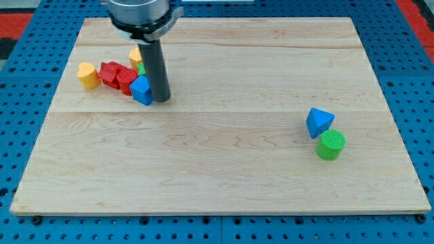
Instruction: Move blue blocks to the group of blocks at the left side of the board
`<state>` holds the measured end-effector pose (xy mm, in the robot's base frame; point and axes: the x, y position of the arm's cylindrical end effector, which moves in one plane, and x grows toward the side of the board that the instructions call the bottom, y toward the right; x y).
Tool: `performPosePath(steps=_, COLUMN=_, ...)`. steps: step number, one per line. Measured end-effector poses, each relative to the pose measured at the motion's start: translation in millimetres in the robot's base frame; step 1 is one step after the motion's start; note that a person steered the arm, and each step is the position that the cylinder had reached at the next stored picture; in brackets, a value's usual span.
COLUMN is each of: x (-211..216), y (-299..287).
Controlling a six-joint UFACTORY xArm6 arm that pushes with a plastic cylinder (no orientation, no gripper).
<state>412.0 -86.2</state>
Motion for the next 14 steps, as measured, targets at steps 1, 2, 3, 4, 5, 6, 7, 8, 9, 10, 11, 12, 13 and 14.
performPosePath(steps=1, x=-21.8, y=53.5)
performPosePath(steps=2, x=-32.8, y=112.3)
performPosePath(steps=3, x=-32.8, y=169.0)
performPosePath(steps=4, x=-24.7, y=228.8)
performPosePath(steps=5, x=-6.8, y=290.6)
performPosePath(steps=6, x=19.2, y=345.6)
performPosePath(steps=7, x=82.7, y=345.6)
performPosePath(steps=8, x=95.4, y=295.6)
performPosePath(steps=9, x=84.0, y=242.8)
performPosePath(steps=10, x=64.6, y=219.5)
performPosePath(steps=11, x=42.3, y=230.1)
performPosePath(steps=12, x=28.5, y=250.4)
performPosePath(steps=13, x=17.6, y=271.8)
performPosePath(steps=14, x=9.0, y=275.6)
